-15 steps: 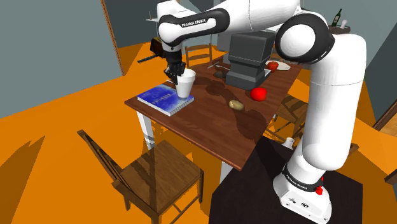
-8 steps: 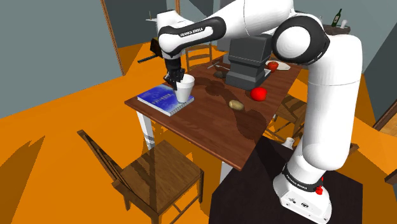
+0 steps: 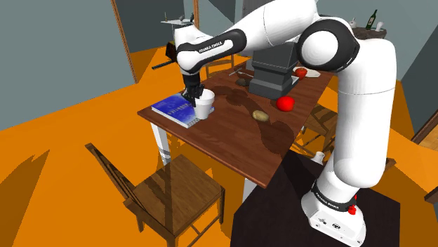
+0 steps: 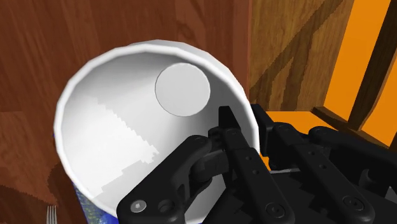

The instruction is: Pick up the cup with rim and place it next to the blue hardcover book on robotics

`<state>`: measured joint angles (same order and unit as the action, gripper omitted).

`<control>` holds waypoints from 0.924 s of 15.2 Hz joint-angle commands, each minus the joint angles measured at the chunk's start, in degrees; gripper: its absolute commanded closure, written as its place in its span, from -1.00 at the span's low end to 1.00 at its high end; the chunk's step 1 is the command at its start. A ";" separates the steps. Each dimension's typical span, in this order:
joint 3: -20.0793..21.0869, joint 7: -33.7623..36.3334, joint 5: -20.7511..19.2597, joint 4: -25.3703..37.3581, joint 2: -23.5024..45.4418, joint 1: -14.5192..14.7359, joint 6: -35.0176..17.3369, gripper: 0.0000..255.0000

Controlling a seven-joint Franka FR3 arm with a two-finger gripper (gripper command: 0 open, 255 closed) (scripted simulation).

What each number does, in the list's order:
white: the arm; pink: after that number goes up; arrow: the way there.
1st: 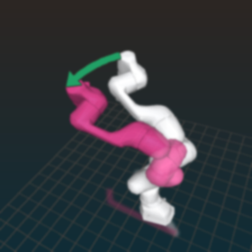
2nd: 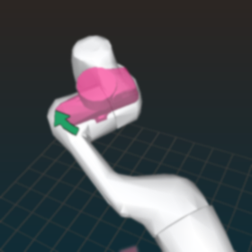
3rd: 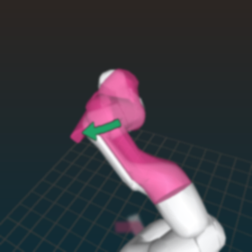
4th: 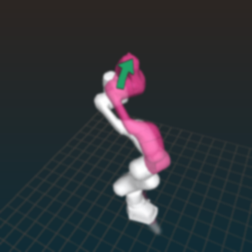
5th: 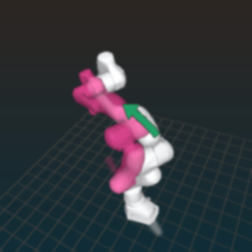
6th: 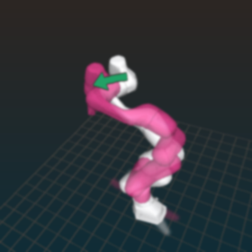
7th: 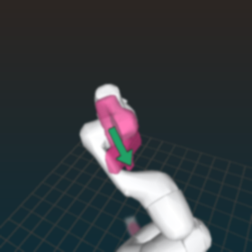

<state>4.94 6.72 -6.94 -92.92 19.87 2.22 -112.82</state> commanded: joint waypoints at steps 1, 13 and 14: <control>-0.05 0.10 -0.10 -1.20 0.34 -0.05 -1.60 1.00; -0.32 1.04 -0.83 -5.82 3.64 0.00 -9.47 1.00; -0.35 1.12 -0.90 -6.11 3.98 0.01 -10.10 1.00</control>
<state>4.62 7.75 -7.77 -98.63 23.57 2.22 -122.19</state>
